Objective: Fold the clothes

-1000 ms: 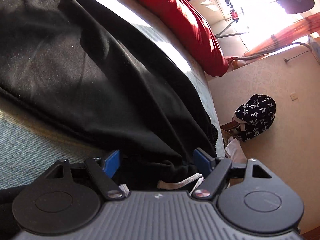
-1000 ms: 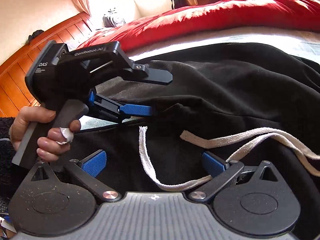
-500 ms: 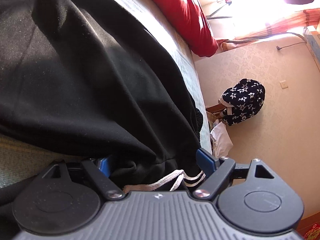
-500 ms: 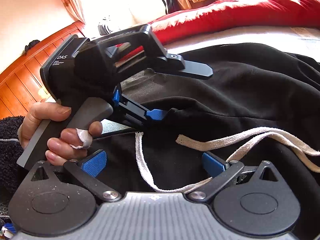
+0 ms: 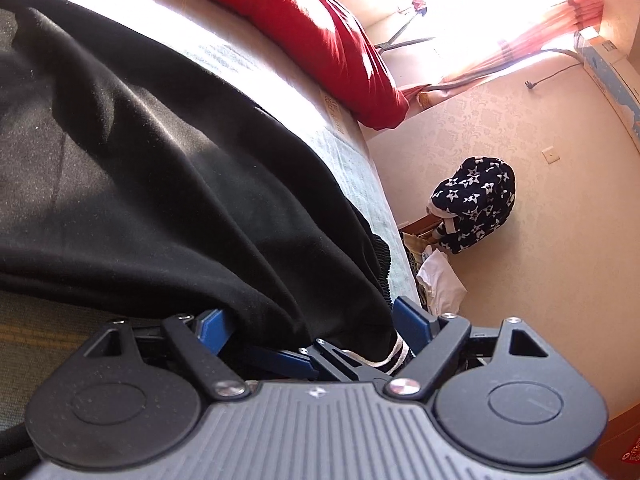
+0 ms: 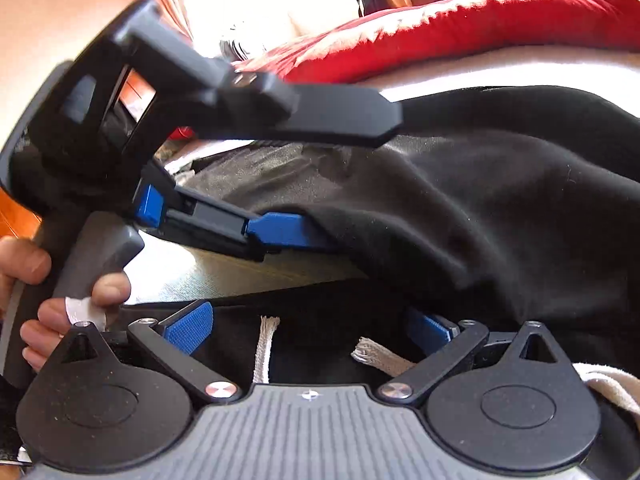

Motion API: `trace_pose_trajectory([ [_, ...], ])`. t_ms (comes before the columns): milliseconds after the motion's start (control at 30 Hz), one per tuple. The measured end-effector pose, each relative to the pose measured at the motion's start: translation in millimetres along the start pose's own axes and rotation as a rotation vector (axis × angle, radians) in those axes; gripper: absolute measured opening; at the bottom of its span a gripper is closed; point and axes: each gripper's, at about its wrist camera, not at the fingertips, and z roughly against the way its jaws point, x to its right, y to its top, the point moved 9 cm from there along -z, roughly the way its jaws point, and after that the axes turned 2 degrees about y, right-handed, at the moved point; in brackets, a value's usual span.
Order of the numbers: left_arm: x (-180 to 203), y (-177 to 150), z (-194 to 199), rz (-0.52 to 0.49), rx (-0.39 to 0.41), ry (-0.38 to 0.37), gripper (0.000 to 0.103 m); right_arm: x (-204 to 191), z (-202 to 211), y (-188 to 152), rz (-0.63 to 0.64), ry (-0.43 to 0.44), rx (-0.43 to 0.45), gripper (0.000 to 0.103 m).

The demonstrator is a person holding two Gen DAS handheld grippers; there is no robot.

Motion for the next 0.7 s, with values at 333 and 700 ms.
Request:
trace_pose_trajectory([
  [333,-31,-30,19,0.027,0.001,0.107,0.082,-15,59,-26,-0.010,0.030,0.006,0.103],
  [700,-14,-51,82,-0.059,0.097,0.210,0.081,7,97,-55,-0.117,-0.023,0.023,0.103],
])
